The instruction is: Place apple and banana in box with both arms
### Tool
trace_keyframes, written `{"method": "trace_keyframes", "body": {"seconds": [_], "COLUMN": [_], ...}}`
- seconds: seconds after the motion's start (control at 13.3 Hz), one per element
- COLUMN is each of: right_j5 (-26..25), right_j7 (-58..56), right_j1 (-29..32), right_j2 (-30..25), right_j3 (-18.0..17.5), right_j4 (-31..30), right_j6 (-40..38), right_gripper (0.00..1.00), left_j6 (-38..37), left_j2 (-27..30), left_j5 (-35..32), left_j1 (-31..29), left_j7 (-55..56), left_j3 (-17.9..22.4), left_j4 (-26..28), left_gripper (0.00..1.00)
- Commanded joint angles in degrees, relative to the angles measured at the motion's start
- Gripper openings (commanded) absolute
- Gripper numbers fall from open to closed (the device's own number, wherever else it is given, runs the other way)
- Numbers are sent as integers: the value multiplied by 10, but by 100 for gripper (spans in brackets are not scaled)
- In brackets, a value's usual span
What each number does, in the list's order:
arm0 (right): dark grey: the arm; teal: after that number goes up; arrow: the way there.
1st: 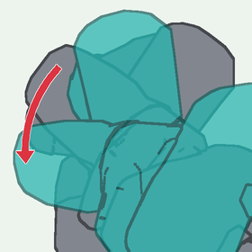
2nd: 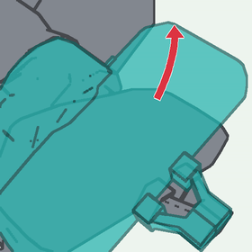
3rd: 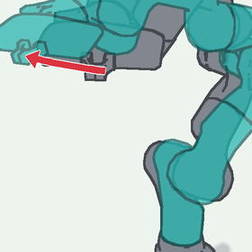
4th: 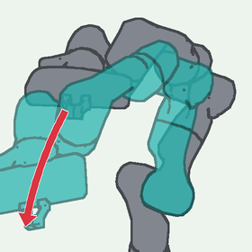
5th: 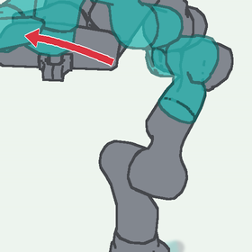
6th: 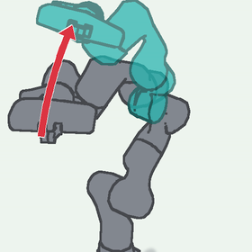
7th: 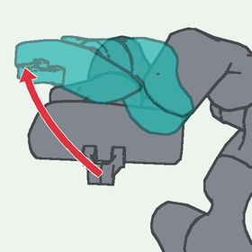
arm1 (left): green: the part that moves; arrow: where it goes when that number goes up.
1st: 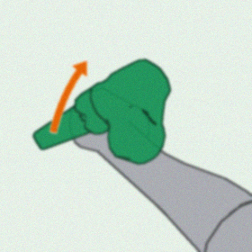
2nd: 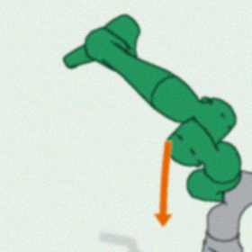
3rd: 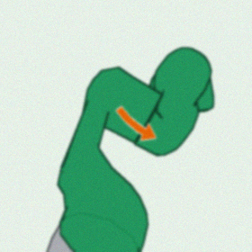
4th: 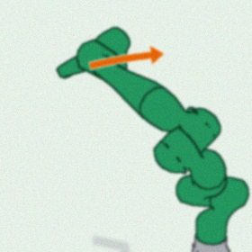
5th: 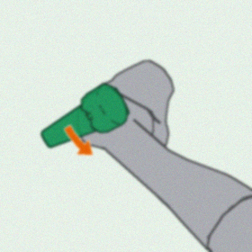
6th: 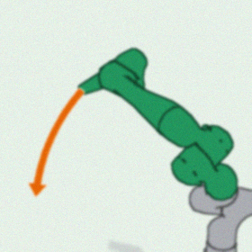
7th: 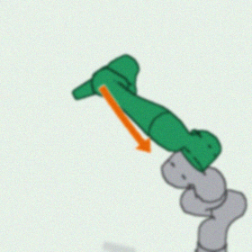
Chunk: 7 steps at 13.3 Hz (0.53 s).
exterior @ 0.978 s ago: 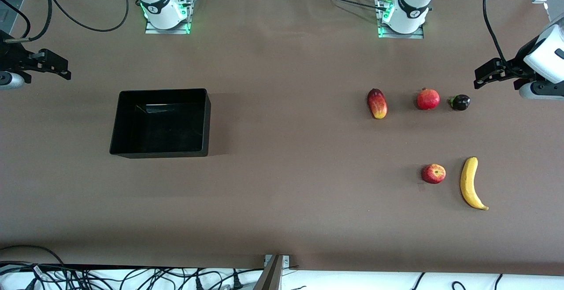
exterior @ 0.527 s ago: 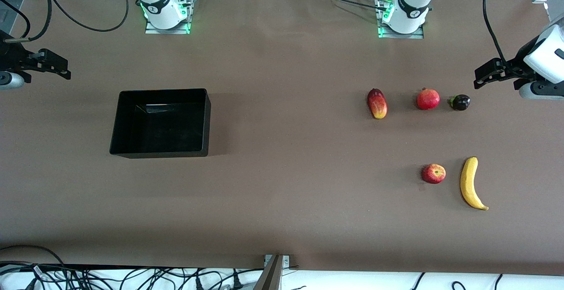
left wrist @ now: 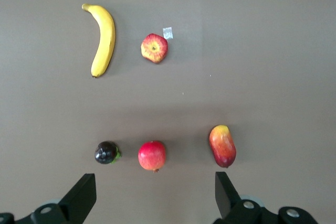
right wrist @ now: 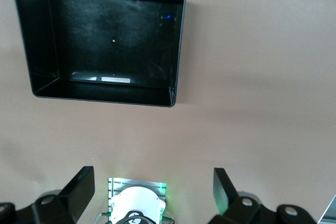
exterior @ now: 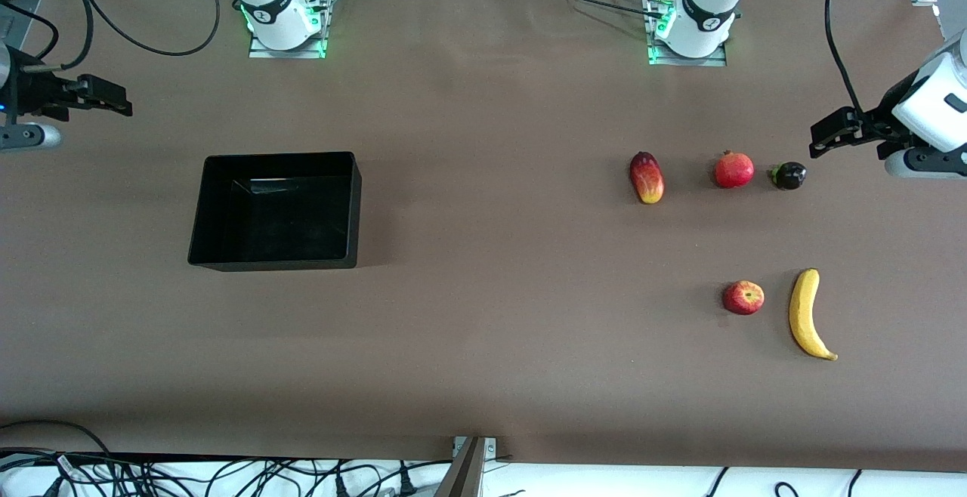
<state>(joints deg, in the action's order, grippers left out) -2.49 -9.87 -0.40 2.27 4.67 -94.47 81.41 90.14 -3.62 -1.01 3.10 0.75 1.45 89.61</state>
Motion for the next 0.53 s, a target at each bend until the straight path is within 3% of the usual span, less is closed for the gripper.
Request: {"method": "trace_keyframes", "body": {"seconds": [0.0, 0.23, 0.45], "right_j5": [0, -1, 16], "right_j7": [-12, -14, -11], "right_j1": [9, 13, 15], "right_j2": [25, 66, 52], "right_j3": [14, 20, 39], "right_j4": [7, -21, -145], "right_j6": [-10, 44, 274], "right_gripper": [100, 100, 100], "left_j6": [27, 96, 198], "left_j2": [-44, -118, -208], "left_j5": [-1, 3, -10], "left_j1": [-6, -12, -23], "left_j7": [0, 3, 2], "left_j3": [-4, -3, -3], "left_j4": [-9, -10, -8], "left_gripper": [100, 100, 100]}}
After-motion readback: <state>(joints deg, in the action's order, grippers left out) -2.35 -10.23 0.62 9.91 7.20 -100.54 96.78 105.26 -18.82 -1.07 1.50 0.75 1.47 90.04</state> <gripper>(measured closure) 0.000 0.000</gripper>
